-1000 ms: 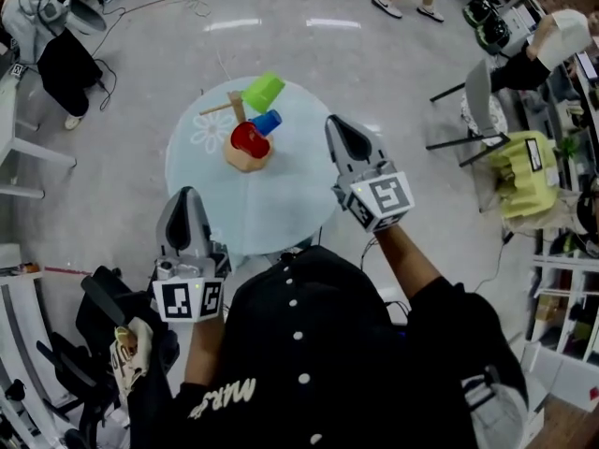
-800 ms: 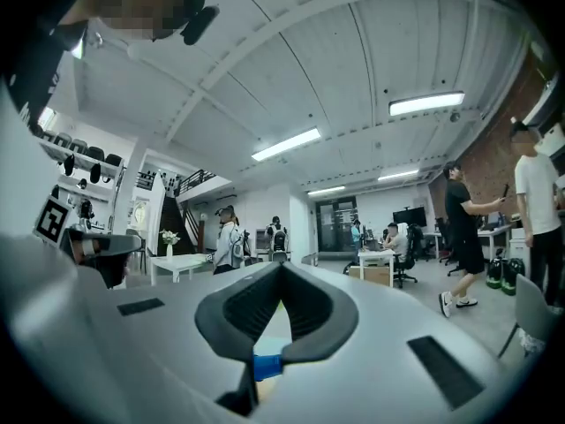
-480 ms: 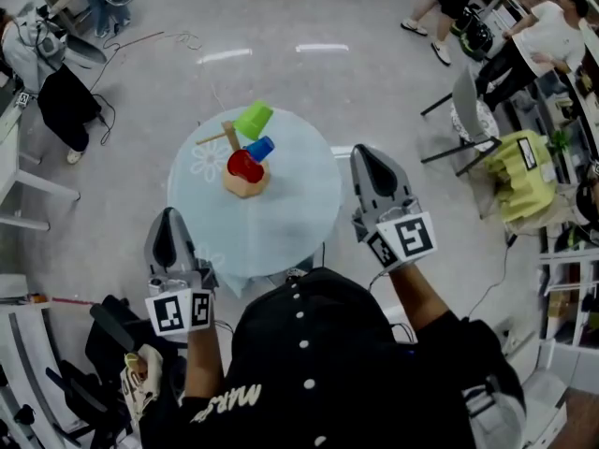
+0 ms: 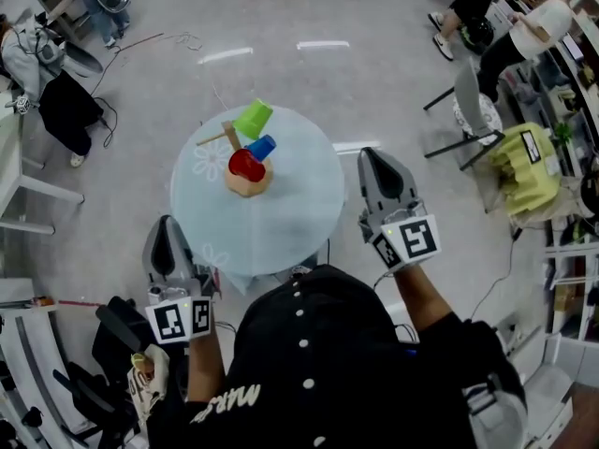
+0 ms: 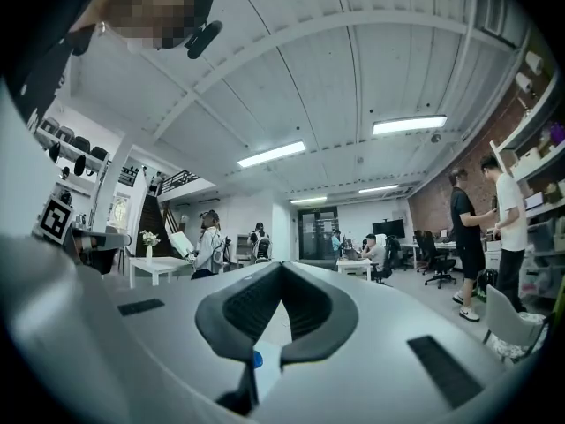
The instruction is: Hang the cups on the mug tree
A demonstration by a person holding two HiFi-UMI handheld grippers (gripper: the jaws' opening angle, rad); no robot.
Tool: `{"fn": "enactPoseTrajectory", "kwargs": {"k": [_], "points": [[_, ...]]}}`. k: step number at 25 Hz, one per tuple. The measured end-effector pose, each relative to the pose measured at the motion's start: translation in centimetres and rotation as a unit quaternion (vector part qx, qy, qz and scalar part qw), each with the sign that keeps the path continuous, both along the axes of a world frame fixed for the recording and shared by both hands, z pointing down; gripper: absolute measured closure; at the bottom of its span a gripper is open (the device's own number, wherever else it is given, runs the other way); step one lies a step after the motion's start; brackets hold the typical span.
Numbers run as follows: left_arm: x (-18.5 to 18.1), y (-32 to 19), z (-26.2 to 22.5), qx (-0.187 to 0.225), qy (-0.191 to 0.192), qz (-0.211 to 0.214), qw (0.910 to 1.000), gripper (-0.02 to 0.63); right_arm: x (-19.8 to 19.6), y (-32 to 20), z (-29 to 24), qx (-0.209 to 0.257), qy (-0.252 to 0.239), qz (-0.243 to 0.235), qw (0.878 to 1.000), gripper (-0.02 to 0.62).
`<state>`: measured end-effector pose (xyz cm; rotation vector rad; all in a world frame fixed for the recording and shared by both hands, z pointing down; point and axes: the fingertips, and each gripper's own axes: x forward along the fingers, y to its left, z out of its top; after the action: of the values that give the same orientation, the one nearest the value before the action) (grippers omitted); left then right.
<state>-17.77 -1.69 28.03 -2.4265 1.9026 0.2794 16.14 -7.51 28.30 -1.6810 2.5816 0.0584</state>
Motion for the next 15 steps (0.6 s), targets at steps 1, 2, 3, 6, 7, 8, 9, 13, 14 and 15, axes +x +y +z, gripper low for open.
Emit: {"fn": "enactPoseTrajectory", "kwargs": {"k": [1,2,3,6,7,8,9,13,14,15], "points": [[0.1,0.1,-0.1,0.000,-0.004,0.000,1.0000,0.612,-0.3,-0.1,0.1,-0.002,0.000,-0.003,1.000,0.606],[0.1,0.2,-0.1,0.000,-0.007,0.000,1.0000,0.612,-0.5,-0.1,0.1,-0.002,-0.001,-0.006,1.000,0.606],[0.2,0.3,-0.2,0.000,-0.008,0.001,1.0000,0.612,-0.8,-0.1,0.1,-0.002,-0.002,-0.009,1.000,0.606],[0.1,0.5,-0.1,-0.002,-0.008,0.001,1.0000,0.612,-1.4,-0.2,0.3,-0.003,0.002,-0.016,1.000,0.606],[0.1,0.5,0.1,-0.002,-0.007,0.000,1.0000,0.612,-1.6,-0.3,0.4,-0.004,0.003,-0.018,1.000,0.605],[0.0,0.5,0.2,-0.003,-0.007,-0.001,1.0000,0.612,-1.8,-0.4,0.5,-0.004,0.003,-0.020,1.000,0.604],[-0.1,0.5,0.3,-0.004,-0.005,-0.002,1.0000,0.612,-1.9,-0.6,0.6,-0.005,0.003,-0.022,1.000,0.603],[-0.2,0.7,0.3,-0.004,-0.002,-0.004,1.0000,0.612,-2.3,-0.8,0.7,-0.005,0.002,-0.027,1.000,0.601],[-0.2,0.7,0.3,-0.004,-0.002,-0.004,1.0000,0.612,-2.4,-0.9,0.8,-0.005,0.002,-0.027,1.000,0.600],[-0.2,0.7,0.3,-0.005,-0.002,-0.004,1.0000,0.612,-2.5,-1.0,0.9,-0.006,0.002,-0.027,1.000,0.600]]}}
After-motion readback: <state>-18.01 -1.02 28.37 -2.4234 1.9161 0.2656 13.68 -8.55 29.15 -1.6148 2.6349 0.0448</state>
